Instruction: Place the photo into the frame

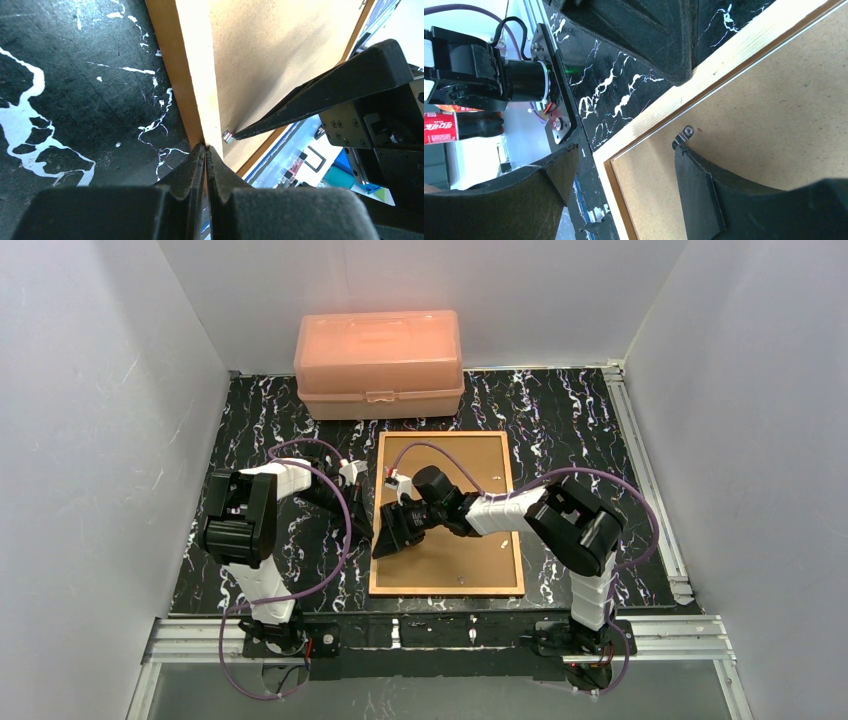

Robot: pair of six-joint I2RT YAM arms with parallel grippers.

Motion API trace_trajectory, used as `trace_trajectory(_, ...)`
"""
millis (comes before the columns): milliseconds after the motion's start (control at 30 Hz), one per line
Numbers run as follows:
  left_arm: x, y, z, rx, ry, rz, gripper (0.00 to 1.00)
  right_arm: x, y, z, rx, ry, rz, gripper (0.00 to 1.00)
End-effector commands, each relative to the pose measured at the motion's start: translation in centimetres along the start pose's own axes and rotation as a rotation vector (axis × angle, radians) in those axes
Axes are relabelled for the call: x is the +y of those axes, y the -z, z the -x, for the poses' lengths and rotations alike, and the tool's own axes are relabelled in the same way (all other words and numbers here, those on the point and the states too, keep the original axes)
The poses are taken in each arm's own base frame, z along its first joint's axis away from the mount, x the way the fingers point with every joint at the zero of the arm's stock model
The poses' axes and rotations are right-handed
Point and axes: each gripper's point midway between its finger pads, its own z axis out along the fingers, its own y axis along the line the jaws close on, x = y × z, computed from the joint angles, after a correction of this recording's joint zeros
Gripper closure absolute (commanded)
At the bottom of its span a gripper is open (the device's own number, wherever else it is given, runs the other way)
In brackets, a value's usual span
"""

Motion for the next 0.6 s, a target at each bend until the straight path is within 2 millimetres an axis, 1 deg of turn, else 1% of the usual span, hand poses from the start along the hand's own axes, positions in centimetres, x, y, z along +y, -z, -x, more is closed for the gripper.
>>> trace_trajectory(0,-0.47,0.11,-0.06,0.012,-0.010,-0.012,0.98,-0.24,-0.70,-0.34,0.009,-0.001,0.000,0.22)
trace_trajectory(567,-0.61,0.13,-0.25,0.017,-0.005,-0.018,0.98,-0.41,-1.37,0.18,-0.010,0.007,-0.011,0.23)
